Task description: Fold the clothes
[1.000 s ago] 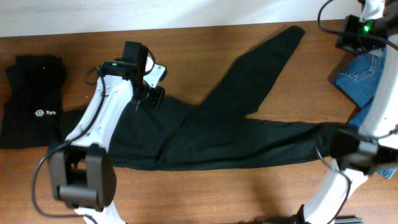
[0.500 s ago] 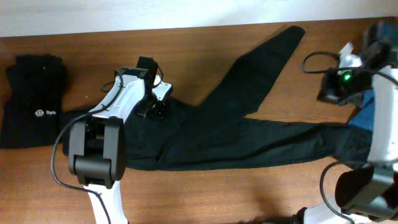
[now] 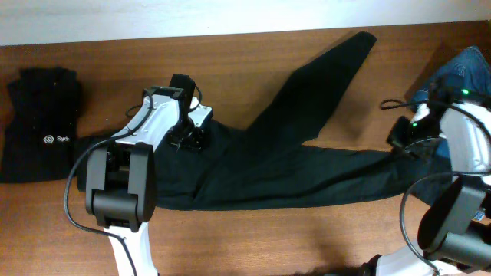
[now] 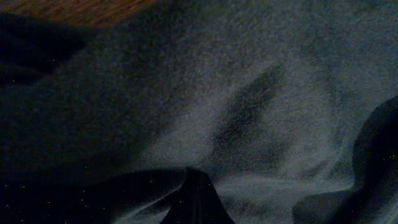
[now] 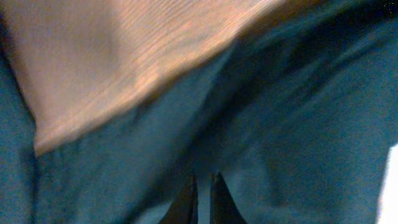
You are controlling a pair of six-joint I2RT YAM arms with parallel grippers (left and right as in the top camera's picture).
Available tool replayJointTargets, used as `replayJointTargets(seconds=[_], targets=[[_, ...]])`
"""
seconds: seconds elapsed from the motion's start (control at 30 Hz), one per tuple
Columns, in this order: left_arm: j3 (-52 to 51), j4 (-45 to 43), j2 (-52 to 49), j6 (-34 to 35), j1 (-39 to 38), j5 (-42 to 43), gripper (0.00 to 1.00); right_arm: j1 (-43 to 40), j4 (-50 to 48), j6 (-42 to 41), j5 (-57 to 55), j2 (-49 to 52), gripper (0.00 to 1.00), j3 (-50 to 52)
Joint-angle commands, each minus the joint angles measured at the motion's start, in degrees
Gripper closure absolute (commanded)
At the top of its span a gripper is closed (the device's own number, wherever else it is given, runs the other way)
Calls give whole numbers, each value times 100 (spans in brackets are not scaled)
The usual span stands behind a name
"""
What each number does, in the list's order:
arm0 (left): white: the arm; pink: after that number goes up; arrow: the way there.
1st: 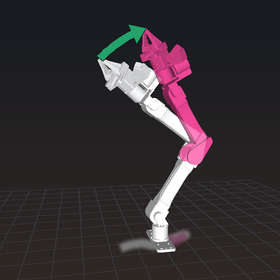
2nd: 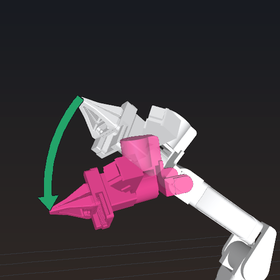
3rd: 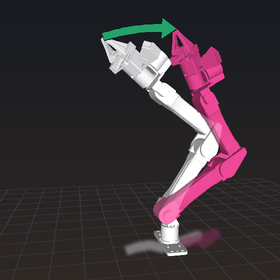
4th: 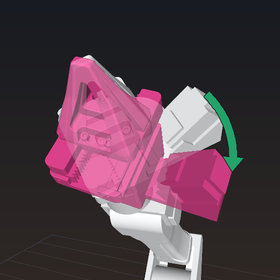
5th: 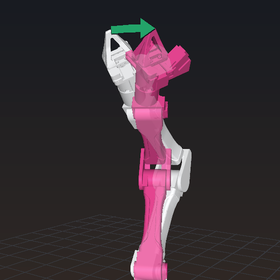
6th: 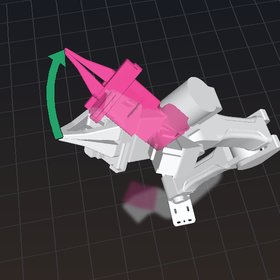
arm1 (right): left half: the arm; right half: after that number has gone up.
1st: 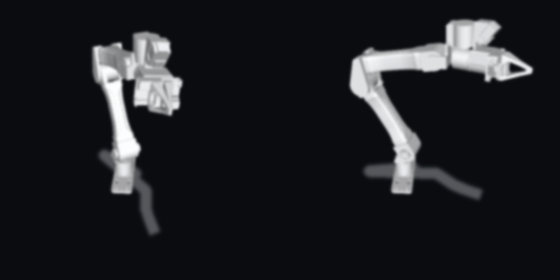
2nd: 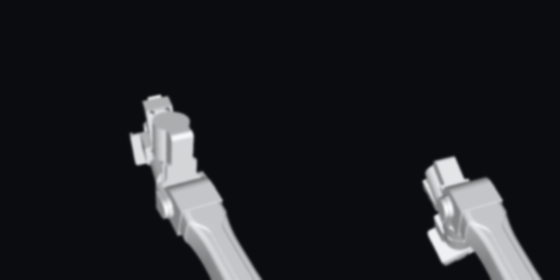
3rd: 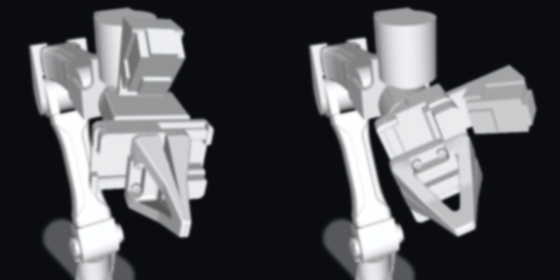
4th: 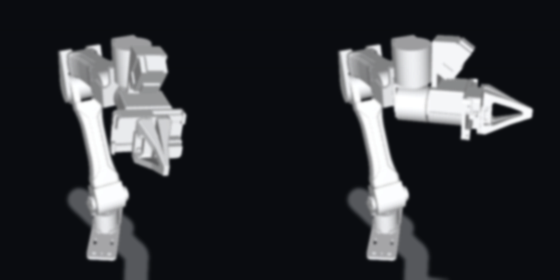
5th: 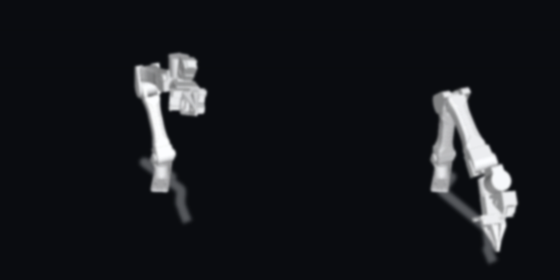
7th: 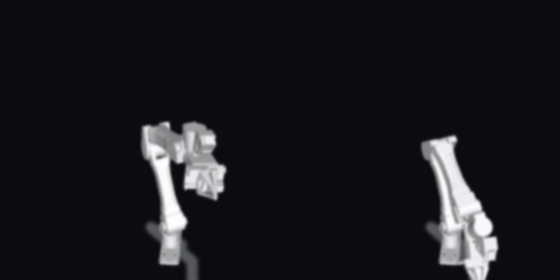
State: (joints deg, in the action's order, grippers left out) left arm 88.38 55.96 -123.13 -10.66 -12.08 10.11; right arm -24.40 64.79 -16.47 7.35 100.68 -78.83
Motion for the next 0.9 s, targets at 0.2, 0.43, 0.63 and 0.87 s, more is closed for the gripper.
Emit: replayJointTargets(seconds=[0.2, 0.43, 0.63, 0.87], targets=[[-114, -42, -201, 52, 28, -2, 99, -1106, -1176, -317, -844, 232, 96, 2], [-114, -35, -201, 52, 28, -2, 99, -1635, -1429, -315, -863, 782, 96, 2], [-114, -35, -201, 52, 24, -4, 99, -1797, -1810, -313, -1429, 844, 96, 2], [-114, -35, -201, 52, 24, -4, 99, -1799, -2503, -317, -1493, 1178, 96, 2]])
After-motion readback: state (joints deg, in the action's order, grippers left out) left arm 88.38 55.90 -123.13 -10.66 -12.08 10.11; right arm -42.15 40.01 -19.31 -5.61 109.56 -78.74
